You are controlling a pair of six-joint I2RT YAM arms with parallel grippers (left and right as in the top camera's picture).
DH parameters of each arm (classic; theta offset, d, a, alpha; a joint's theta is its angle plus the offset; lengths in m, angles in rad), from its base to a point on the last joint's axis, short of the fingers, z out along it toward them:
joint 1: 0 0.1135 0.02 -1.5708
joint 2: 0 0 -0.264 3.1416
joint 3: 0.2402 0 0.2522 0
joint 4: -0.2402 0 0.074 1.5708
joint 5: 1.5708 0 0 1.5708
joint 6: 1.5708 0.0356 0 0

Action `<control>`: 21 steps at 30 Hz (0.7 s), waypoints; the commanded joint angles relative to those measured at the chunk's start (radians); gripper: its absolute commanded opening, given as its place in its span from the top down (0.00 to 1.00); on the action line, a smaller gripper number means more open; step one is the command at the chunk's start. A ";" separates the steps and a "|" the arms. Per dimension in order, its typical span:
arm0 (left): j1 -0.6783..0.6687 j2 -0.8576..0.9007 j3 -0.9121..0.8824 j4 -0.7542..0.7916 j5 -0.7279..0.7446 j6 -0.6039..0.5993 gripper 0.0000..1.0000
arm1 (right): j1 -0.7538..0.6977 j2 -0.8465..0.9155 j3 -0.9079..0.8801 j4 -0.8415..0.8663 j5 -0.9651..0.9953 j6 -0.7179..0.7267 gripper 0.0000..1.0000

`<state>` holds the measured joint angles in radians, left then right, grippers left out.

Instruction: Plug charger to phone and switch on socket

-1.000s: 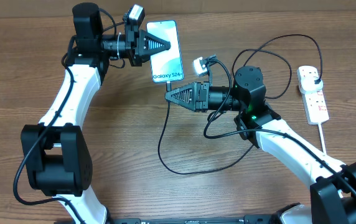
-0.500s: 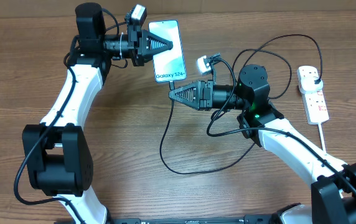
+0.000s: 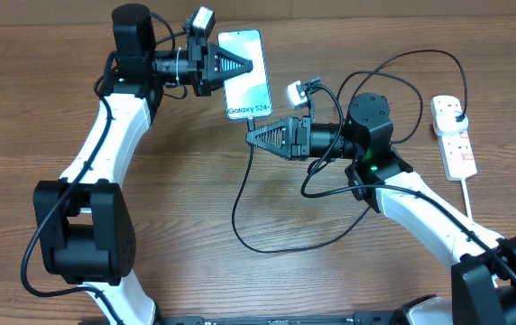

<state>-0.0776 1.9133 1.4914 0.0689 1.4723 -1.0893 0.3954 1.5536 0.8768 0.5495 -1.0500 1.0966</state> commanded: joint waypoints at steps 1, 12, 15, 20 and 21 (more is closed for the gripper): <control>0.005 -0.016 0.011 0.000 0.108 0.032 0.96 | -0.033 0.001 0.007 0.014 0.083 0.000 0.92; 0.038 -0.016 0.011 -0.002 0.108 0.137 0.96 | -0.032 0.001 0.007 -0.039 0.061 -0.002 0.59; 0.039 -0.015 0.010 -0.023 0.108 0.222 0.96 | -0.032 0.001 0.007 -0.043 0.048 -0.007 0.54; 0.039 -0.015 0.009 -0.154 0.080 0.394 0.96 | -0.032 0.001 0.007 -0.108 0.039 -0.038 0.53; 0.039 -0.015 0.009 -0.196 0.060 0.430 0.96 | -0.032 0.001 0.007 -0.128 0.039 -0.058 0.53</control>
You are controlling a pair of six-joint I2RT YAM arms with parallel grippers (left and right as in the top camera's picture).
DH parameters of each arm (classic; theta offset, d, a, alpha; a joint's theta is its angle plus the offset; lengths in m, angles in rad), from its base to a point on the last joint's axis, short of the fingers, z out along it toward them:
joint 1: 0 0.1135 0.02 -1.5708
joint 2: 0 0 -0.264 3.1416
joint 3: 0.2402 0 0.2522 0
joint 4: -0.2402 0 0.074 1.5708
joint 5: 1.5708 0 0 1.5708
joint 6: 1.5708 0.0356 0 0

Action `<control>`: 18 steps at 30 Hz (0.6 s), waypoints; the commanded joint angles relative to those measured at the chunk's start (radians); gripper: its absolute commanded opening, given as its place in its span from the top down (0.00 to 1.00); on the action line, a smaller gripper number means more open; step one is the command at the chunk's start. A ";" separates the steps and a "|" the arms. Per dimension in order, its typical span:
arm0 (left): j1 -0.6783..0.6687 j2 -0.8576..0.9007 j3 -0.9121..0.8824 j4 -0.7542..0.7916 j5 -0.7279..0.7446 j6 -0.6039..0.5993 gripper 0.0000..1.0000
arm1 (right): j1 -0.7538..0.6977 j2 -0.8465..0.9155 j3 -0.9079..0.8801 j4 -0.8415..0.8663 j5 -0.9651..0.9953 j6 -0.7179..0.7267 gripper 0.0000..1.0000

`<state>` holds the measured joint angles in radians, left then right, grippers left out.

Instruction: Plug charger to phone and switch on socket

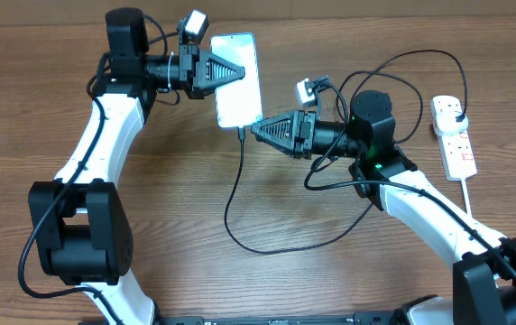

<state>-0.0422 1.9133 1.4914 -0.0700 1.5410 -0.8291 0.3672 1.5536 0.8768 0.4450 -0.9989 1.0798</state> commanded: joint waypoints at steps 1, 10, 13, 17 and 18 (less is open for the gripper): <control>0.003 -0.015 0.009 -0.101 -0.037 0.201 0.96 | -0.004 0.001 0.007 -0.048 -0.008 -0.060 0.53; 0.003 -0.015 0.009 -0.575 -0.437 0.518 0.96 | -0.004 0.001 0.007 -0.278 0.096 -0.222 0.53; 0.003 -0.015 0.009 -0.671 -0.524 0.624 0.96 | -0.004 0.001 0.007 -0.363 0.131 -0.285 0.53; 0.003 -0.015 0.009 -0.764 -0.575 0.745 0.96 | -0.004 0.001 0.007 -0.459 0.169 -0.348 0.53; 0.003 -0.014 0.009 -0.787 -0.599 0.766 0.96 | -0.004 0.001 0.007 -0.483 0.176 -0.360 0.53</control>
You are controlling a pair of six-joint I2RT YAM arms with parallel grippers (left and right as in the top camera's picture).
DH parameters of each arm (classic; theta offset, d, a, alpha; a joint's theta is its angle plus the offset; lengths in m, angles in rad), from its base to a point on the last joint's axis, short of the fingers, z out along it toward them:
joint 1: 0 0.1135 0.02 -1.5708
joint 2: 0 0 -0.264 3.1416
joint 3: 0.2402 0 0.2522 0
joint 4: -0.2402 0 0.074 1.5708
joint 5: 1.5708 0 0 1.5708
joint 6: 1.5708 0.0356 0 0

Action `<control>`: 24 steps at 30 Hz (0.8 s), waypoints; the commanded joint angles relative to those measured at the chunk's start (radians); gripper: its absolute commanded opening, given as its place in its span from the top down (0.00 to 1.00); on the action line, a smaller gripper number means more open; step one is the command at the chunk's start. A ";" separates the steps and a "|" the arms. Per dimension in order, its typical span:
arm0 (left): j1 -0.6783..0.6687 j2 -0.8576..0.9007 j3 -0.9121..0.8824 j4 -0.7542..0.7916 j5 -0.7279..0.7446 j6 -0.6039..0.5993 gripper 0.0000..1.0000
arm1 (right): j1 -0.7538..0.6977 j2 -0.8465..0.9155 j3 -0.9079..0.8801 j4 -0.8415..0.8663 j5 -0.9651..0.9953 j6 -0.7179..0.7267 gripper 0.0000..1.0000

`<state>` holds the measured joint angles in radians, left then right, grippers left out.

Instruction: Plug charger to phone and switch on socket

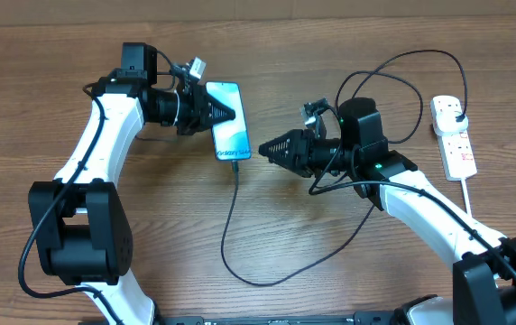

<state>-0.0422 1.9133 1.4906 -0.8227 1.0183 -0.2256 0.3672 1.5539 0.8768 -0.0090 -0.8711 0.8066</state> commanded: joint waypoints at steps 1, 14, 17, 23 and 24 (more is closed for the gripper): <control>0.003 -0.013 0.010 -0.050 -0.099 0.178 0.96 | -0.004 0.000 0.007 -0.047 0.053 -0.099 0.53; 0.003 0.174 0.010 -0.124 -0.165 0.230 0.96 | -0.002 0.000 0.007 -0.260 0.154 -0.192 0.53; 0.004 0.213 0.010 -0.115 -0.167 0.230 0.96 | -0.002 0.000 0.007 -0.269 0.158 -0.211 0.53; 0.004 0.225 0.010 -0.101 -0.216 0.229 0.95 | -0.002 0.000 0.007 -0.279 0.176 -0.214 0.52; 0.005 0.225 0.010 -0.099 -0.220 0.229 0.96 | -0.002 0.000 0.007 -0.279 0.180 -0.214 0.52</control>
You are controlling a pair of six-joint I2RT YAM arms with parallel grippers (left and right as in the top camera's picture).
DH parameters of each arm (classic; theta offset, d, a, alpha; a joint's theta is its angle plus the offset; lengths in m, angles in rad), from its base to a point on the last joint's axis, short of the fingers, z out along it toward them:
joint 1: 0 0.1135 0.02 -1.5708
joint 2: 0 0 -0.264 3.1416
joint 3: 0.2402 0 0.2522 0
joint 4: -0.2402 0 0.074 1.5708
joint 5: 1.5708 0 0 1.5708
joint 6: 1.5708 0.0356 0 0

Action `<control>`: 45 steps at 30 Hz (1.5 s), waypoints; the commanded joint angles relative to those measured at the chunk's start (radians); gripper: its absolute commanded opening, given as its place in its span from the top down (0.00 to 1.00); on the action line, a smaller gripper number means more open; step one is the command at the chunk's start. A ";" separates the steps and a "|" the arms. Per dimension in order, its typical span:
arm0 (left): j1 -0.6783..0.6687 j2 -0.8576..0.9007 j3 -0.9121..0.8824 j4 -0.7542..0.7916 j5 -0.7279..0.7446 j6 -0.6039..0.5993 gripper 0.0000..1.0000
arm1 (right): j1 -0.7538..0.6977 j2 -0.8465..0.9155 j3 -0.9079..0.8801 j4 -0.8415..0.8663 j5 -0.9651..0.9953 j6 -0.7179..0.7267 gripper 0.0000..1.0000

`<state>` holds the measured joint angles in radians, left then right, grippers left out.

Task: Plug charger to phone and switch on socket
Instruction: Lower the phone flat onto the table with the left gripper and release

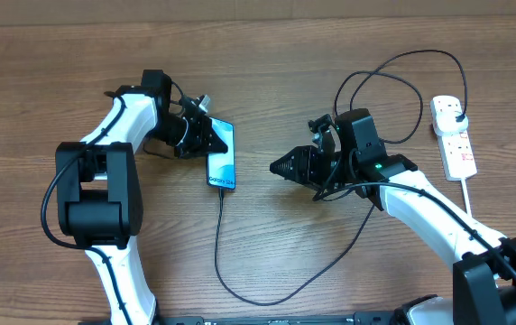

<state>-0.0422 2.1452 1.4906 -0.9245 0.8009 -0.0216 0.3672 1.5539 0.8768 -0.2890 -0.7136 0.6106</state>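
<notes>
The phone (223, 159) lies screen up, left of the table's middle, its top end at my left gripper (209, 135), which is shut on it. A black charger cable (219, 236) is plugged into the phone's bottom end, runs toward the front edge, then loops right and back to the white socket strip (455, 137) at the far right, where its plug (451, 110) sits in the top socket. My right gripper (276, 167) points at the phone from the right, a short gap away, with nothing in it. The socket's switch is too small to read.
More loops of the cable (393, 77) lie behind my right arm, between it and the socket strip. The strip's own white lead (468, 194) runs toward the front right edge. The wooden table (41, 90) carries nothing else.
My left gripper and the phone have moved lower and slightly left, closer to the table. My right gripper has drawn back to the right and a little toward the front, wider apart from the phone.
At first my left gripper held the phone up while my right gripper held the cable's end just below it. Then the end was at the phone's port. After that my right gripper was off the cable, which stayed hanging from the phone. Now the phone is lower.
</notes>
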 commanded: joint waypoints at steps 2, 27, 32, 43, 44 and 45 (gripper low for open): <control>0.005 -0.007 0.010 0.008 -0.031 0.012 0.96 | -0.002 0.000 0.007 0.001 0.025 -0.018 0.52; 0.005 -0.007 0.010 0.027 -0.209 -0.072 0.82 | -0.002 0.000 0.007 -0.009 0.043 -0.018 0.52; 0.005 -0.007 0.010 0.022 -0.253 -0.072 0.76 | -0.002 0.000 0.007 -0.013 0.043 -0.018 0.52; 0.005 -0.007 0.010 0.005 -0.288 -0.072 0.71 | -0.002 0.000 0.007 -0.013 0.044 -0.018 0.52; 0.005 -0.007 0.010 0.005 -0.288 -0.072 0.71 | -0.002 0.000 0.007 -0.013 0.044 -0.018 0.52; 0.005 -0.007 0.010 0.005 -0.288 -0.072 0.71 | -0.002 0.000 0.007 -0.013 0.044 -0.018 0.52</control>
<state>-0.0410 2.1452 1.4910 -0.9173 0.5262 -0.0982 0.3672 1.5539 0.8768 -0.3065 -0.6750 0.6025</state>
